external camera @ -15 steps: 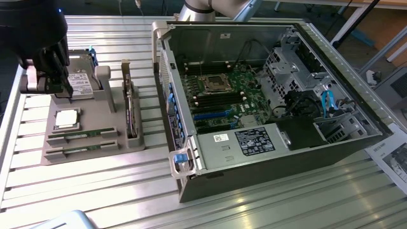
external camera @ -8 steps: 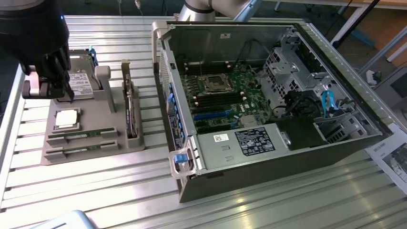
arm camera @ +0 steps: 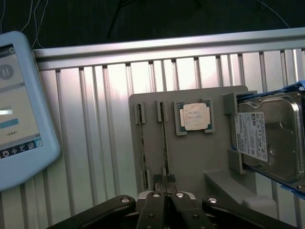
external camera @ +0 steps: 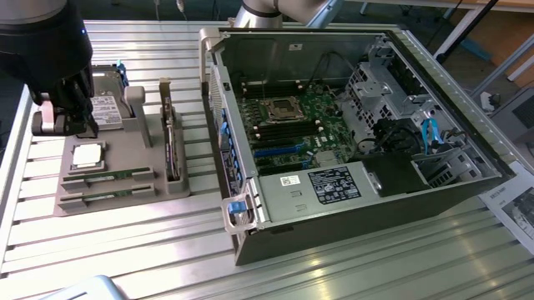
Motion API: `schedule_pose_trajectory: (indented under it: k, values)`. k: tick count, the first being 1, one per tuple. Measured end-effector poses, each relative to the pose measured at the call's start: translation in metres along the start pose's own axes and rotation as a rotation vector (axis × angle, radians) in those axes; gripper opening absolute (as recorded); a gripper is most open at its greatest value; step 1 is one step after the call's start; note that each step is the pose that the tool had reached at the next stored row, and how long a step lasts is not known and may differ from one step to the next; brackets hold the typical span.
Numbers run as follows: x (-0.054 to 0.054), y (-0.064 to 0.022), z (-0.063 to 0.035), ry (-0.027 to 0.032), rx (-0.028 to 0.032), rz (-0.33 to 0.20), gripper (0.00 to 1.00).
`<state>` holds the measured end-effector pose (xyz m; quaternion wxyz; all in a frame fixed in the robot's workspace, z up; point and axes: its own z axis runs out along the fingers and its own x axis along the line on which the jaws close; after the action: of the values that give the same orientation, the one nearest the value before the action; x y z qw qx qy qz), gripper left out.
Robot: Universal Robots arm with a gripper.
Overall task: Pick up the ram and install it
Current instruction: 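Pick up the ram and move it above insertion slot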
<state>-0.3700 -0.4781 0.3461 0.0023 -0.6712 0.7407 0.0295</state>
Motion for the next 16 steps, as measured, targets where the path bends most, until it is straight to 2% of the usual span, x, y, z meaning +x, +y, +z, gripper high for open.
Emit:
schedule_pose_trajectory:
  k: [16]
  values:
    - [0.007,-0.0012,0.0138,0.0,0.0001,0.0,0.1]
